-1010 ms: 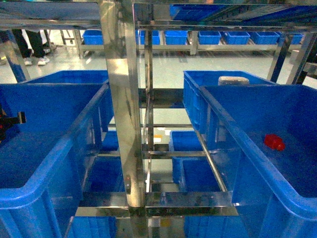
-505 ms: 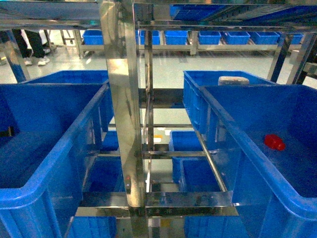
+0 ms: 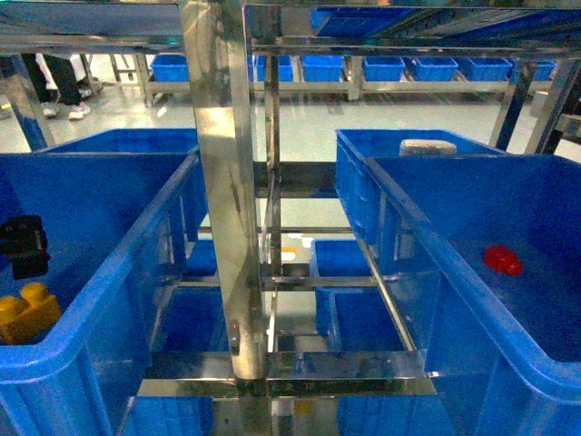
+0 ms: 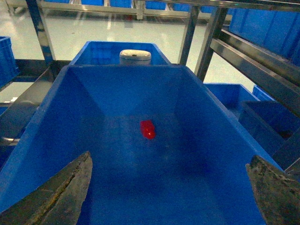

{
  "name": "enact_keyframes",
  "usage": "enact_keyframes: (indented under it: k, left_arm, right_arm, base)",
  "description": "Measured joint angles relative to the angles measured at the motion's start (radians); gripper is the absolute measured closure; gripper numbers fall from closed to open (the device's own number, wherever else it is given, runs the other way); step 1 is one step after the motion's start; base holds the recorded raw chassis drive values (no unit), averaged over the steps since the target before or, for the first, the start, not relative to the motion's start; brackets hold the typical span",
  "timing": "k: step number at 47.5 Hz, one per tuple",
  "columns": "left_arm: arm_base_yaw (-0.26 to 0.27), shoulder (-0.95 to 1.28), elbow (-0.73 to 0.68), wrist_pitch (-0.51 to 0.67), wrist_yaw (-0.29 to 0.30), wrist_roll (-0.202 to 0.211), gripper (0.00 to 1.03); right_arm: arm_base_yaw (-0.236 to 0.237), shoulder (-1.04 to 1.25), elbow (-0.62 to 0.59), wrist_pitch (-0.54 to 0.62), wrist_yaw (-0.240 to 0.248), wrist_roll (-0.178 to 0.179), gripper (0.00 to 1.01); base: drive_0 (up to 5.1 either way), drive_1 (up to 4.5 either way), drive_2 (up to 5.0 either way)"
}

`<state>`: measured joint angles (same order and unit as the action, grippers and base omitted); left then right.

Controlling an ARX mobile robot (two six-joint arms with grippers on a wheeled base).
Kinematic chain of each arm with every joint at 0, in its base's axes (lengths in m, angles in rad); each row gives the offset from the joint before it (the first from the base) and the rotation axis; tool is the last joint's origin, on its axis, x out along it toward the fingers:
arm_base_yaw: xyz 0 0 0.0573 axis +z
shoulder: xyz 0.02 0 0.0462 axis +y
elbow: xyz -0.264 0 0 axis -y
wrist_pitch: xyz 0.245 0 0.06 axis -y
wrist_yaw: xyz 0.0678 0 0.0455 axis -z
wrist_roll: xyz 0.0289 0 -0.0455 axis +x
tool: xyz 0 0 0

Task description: Sort and place red and yellow blocks in left bins

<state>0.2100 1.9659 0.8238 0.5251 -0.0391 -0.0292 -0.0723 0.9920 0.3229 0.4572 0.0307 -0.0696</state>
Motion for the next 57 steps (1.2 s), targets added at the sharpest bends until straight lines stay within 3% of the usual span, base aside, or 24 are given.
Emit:
enact_keyframes:
  k: [7,15,31,44,47,49,51,53,57]
  left_arm:
    - [0.001,-0.097,-0.04,-0.008,0.032,-0.005,0.05]
    - [0.002,-0.173,-0.093,-0.062,0.085,-0.047,0.05]
    - [-0.034,-0.398,-0.199,-0.084,0.121,-0.068,0.05]
    - [-0.064,-0.647,-0.327,-0.237,0.152,-0.068,0.05]
    - [-0.085,-0.802,-0.378,-0.341,0.151,-0.068,0.05]
    - [-0.153,-0.993,-0.392,-0.42,0.115,-0.068,0.05]
    - [-0.232,-1.122,-0.397,-0.383,0.048,-0.114,0.05]
    - [-0.348,-1.181,-0.401,-0.312,-0.093,-0.185,0.05]
    - [-0.369,-1.181,-0.402,-0.315,-0.113,-0.201,0.05]
  right_arm:
    - [0.0,0.0,0.0,0.0,0.0,0.0,0.03]
    - [0.0,0.0,0.0,0.0,0.0,0.0,0.03]
    - [0.0,0.0,0.0,0.0,0.0,0.0,0.03]
    - [0.0,0.0,0.0,0.0,0.0,0.0,0.03]
    - [0.0,0.0,0.0,0.0,0.0,0.0,0.03]
    - [0.0,0.0,0.0,0.0,0.0,0.0,0.03]
    - [0.0,0.0,0.0,0.0,0.0,-0.001,0.03]
    - [0.0,0.0,0.0,0.0,0.0,-0.001,0.03]
    - [0.0,0.0,0.0,0.0,0.0,-0.001,0.03]
  base:
    - [0.0,0.0,0.0]
    - [0.0,0.0,0.0]
    - [0.0,0.0,0.0]
    - [0.0,0.0,0.0]
    - [0.0,0.0,0.0]
    - [0.0,0.0,0.0]
    - [0.0,0.0,0.0]
    - [0.0,0.0,0.0]
    - [0.0,0.0,0.0]
